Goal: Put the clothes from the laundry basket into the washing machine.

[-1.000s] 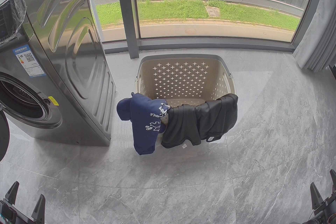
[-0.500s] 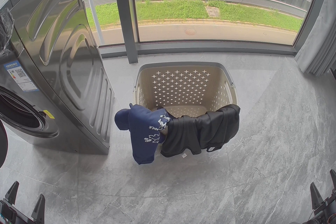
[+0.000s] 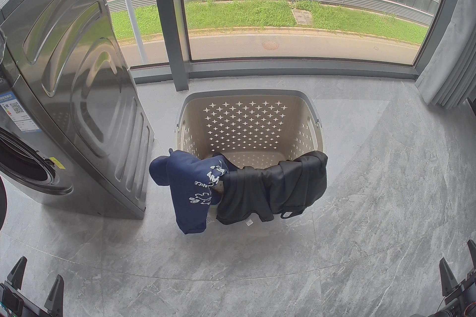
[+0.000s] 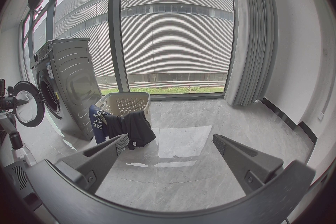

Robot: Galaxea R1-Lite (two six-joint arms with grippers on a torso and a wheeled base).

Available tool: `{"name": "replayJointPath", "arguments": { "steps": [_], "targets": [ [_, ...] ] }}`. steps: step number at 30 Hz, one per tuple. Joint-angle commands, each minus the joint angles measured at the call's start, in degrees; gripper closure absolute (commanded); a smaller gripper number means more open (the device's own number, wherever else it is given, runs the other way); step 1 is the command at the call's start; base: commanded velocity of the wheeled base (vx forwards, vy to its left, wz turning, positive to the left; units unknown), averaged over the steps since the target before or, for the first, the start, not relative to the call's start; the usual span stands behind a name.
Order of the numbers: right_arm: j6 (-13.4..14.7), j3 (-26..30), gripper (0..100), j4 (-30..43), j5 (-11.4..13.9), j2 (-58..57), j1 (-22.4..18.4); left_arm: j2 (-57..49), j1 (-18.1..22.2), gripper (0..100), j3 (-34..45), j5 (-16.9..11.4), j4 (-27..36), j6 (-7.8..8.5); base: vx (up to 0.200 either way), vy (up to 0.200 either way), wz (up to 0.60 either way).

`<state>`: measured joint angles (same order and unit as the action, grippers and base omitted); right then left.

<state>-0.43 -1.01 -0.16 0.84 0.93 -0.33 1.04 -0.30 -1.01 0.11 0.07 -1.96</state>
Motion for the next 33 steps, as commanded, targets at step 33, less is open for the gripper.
{"name": "replayJointPath", "arguments": {
  "steps": [33],
  "targets": [
    [-0.01, 0.92, 0, -0.02, 0.04, -0.40, -0.11, -0.68, -0.05, 0, 0.84, 0.07, 0.01, 0.12, 0.091, 0.000, 0.00]
  ]
}}
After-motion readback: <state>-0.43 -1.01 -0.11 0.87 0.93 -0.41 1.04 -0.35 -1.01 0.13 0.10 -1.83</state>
